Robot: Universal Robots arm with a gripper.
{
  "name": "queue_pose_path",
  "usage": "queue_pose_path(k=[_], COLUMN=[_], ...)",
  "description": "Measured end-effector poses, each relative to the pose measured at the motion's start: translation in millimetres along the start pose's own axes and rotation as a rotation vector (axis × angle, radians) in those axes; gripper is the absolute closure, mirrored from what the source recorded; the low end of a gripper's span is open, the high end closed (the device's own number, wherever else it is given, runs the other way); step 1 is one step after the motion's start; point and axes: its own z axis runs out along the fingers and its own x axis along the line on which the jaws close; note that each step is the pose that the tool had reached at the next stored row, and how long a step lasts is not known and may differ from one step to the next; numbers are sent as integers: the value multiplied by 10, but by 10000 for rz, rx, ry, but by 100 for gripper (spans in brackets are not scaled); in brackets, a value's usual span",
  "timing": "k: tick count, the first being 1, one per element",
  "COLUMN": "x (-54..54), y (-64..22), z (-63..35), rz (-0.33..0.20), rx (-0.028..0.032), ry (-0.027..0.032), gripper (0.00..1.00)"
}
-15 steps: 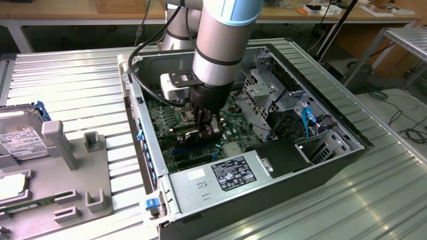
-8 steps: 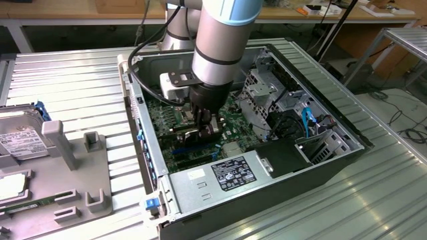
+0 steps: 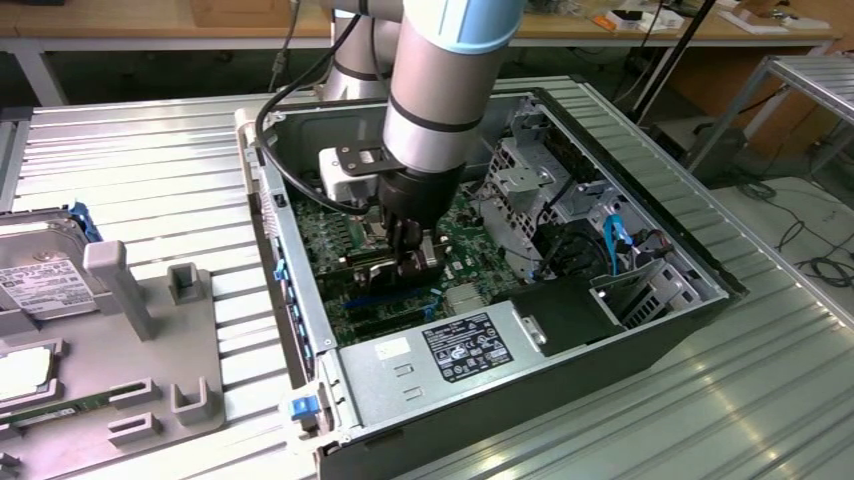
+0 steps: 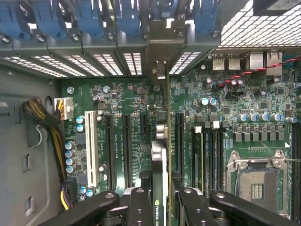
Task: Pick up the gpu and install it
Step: 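Insert the gpu into the slot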
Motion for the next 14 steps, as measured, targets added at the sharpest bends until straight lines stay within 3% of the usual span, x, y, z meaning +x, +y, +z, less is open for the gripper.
queue_pose_path(k=[2, 5, 14], x=[0, -2, -1], y=[0, -4, -3], z=[3, -10, -16], rz=[0, 1, 58], rx=[1, -87, -93], ry=[-3, -8, -7], gripper=[73, 73, 73])
